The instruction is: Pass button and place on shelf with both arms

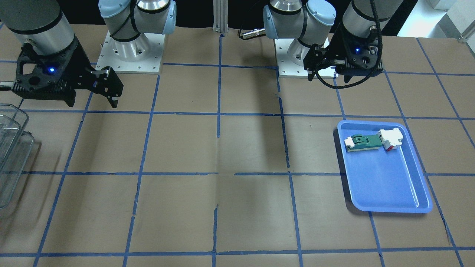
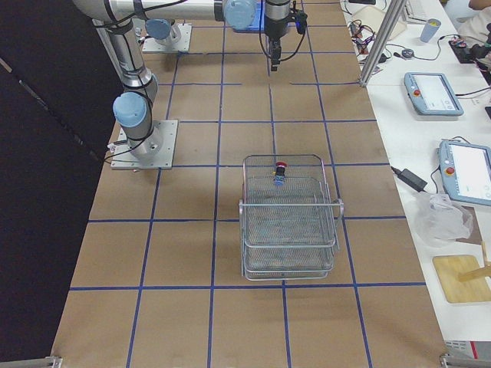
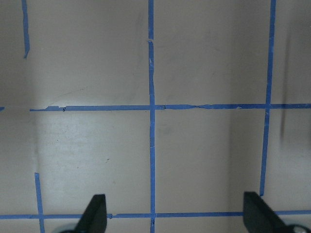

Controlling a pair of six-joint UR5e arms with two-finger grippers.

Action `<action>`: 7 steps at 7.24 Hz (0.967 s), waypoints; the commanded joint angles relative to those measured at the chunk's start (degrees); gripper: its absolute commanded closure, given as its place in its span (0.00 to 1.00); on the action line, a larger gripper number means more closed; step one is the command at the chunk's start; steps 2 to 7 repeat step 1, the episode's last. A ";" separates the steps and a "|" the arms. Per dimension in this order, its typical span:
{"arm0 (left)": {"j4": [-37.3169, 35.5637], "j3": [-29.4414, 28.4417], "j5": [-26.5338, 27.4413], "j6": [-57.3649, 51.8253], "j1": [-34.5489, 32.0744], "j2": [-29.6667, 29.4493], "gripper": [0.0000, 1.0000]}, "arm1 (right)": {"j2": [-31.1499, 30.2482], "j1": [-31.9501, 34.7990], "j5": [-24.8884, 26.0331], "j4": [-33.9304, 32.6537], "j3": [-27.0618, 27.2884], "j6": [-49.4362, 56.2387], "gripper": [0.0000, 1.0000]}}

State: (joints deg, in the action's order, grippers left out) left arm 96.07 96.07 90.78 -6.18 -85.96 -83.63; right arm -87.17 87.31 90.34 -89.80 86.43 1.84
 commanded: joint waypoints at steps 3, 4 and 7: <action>-0.01 0.08 0.19 0.03 0.00 -0.04 0.00 | -0.19 -0.12 -0.16 0.51 -0.39 -0.43 0.00; -0.01 0.08 0.19 0.03 0.00 -0.04 0.00 | -0.19 -0.12 -0.16 0.51 -0.39 -0.43 0.00; -0.01 0.08 0.19 0.03 0.00 -0.04 0.00 | -0.19 -0.12 -0.16 0.51 -0.39 -0.43 0.00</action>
